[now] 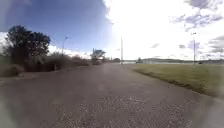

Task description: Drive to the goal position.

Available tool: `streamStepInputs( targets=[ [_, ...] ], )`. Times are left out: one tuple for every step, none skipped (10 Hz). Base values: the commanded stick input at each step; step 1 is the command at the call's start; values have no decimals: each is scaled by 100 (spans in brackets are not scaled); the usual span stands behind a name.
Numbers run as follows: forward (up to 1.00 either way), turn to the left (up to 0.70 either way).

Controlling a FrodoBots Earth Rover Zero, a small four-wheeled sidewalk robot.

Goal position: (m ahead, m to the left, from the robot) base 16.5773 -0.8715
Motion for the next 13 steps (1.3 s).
streamStepInputs(
  targets=[
    [100, 0],
    [100, 0],
    [100, 0],
    [100, 0],
    [100, 0],
    [100, 0],
    [100, 0],
    [100, 0],
    [100, 0],
    [100, 0],
    [100, 0],
    [100, 0],
    [100, 0]
  ],
)
